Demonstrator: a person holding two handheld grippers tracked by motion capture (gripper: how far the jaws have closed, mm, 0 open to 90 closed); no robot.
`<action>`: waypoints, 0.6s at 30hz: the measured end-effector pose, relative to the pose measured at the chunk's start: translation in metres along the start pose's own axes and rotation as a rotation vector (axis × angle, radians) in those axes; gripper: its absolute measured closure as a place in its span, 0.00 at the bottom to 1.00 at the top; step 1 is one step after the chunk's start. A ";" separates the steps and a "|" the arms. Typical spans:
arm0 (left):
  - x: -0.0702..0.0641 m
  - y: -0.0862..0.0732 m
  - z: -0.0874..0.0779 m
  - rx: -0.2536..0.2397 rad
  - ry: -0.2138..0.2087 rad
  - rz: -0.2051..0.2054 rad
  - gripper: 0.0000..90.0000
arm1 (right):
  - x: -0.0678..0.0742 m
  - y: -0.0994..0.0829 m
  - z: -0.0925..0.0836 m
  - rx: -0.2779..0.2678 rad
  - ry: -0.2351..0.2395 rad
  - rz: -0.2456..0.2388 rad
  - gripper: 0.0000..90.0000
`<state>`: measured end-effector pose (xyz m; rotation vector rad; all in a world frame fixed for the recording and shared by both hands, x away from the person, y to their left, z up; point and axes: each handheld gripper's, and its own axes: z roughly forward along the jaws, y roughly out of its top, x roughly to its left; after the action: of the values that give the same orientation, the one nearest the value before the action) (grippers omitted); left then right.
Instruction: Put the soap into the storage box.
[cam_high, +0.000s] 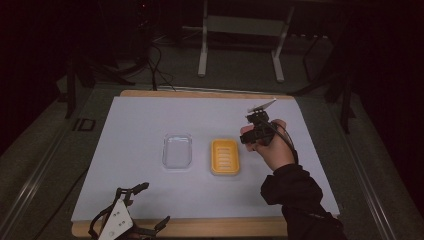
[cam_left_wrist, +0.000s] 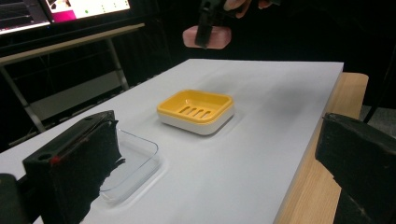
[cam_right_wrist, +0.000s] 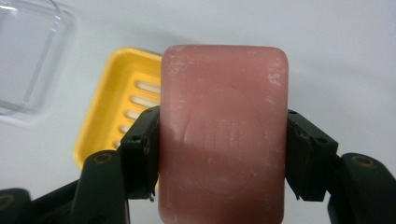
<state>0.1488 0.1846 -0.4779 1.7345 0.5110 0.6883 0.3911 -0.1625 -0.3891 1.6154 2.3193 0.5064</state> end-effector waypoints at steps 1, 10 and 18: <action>0.000 0.000 0.000 -0.001 0.000 0.000 0.01 | 0.008 0.002 0.001 -0.008 0.002 0.000 0.42; 0.000 0.000 -0.001 -0.003 -0.002 0.003 0.01 | 0.037 0.004 0.011 -0.067 0.036 0.026 0.42; -0.001 0.001 -0.001 -0.002 -0.003 0.004 0.01 | 0.053 -0.002 0.029 -0.107 0.034 0.088 0.42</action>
<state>0.1479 0.1846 -0.4774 1.7350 0.5047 0.6885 0.3832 -0.1094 -0.4167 1.6760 2.2120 0.6712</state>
